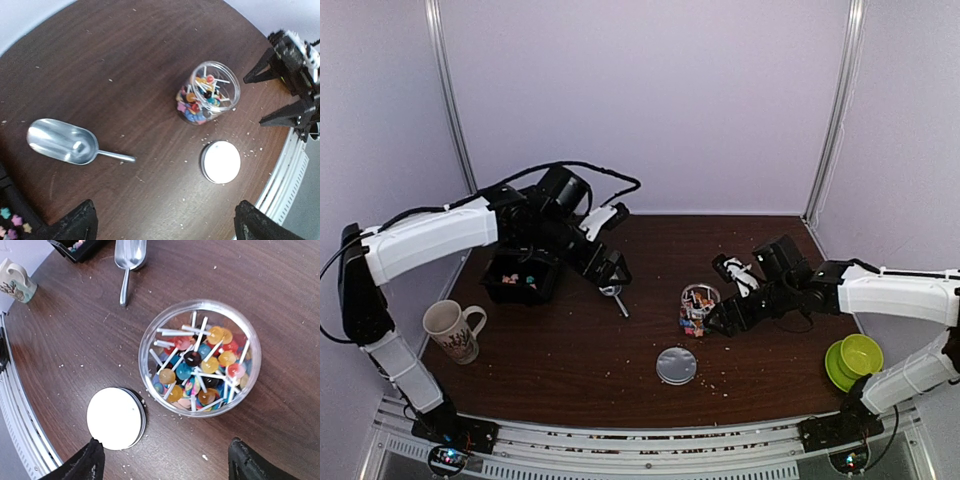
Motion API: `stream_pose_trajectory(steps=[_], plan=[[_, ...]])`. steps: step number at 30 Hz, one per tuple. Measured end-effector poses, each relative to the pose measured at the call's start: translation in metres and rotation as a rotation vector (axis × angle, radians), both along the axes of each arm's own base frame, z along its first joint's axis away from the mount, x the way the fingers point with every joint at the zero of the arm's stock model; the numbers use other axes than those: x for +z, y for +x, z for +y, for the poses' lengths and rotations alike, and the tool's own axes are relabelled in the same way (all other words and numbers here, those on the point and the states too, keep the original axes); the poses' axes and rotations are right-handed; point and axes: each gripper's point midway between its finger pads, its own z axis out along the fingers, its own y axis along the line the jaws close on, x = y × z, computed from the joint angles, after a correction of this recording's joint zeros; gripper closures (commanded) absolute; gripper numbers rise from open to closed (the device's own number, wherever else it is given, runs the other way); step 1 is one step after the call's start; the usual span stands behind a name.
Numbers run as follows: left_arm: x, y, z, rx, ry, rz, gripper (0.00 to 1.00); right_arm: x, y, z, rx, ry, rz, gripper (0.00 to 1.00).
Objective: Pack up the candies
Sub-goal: Move the packing box to the center of the board.
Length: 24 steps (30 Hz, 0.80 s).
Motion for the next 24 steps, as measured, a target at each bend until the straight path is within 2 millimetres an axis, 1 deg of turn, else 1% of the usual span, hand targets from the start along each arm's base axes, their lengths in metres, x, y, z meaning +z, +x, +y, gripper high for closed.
stream_pose_trajectory(steps=[1, 2, 3, 5, 8, 11, 14, 17, 19, 21, 24], plan=[[0.009, 0.003, 0.007, 0.022, 0.000, -0.033, 0.02, -0.003, -0.001, 0.001, -0.002, -0.009, 0.007, 0.00], [0.022, 0.005, 0.019, 0.055, 0.007, -0.081, 0.02, -0.007, -0.001, 0.001, -0.003, -0.023, 0.013, 0.00], [0.024, 0.006, 0.022, 0.064, 0.008, -0.090, 0.02, -0.012, -0.002, 0.002, -0.002, -0.041, 0.017, 0.00], [0.033, 0.008, 0.038, 0.109, 0.026, -0.142, 0.02, -0.019, 0.001, 0.003, -0.007, -0.074, 0.022, 0.00], [0.037, 0.007, 0.062, 0.165, 0.065, -0.201, 0.02, -0.028, 0.010, 0.006, -0.023, -0.119, 0.023, 0.00], [0.031, 0.006, 0.079, 0.197, 0.101, -0.226, 0.02, -0.035, 0.017, 0.009, -0.036, -0.151, 0.025, 0.06], [0.018, 0.003, 0.098, 0.226, 0.137, -0.231, 0.02, -0.039, 0.027, 0.013, -0.048, -0.175, 0.022, 0.13], [0.005, 0.006, 0.120, 0.265, 0.163, -0.241, 0.02, -0.041, 0.037, 0.018, -0.060, -0.191, 0.017, 0.22], [-0.001, 0.007, 0.132, 0.285, 0.174, -0.249, 0.02, -0.041, 0.044, 0.022, -0.063, -0.199, 0.014, 0.24], [-0.005, 0.009, 0.139, 0.301, 0.176, -0.260, 0.02, -0.042, 0.050, 0.027, -0.065, -0.203, 0.014, 0.25], [-0.005, 0.012, 0.141, 0.311, 0.166, -0.273, 0.02, -0.041, 0.062, 0.036, -0.069, -0.205, 0.009, 0.25]])
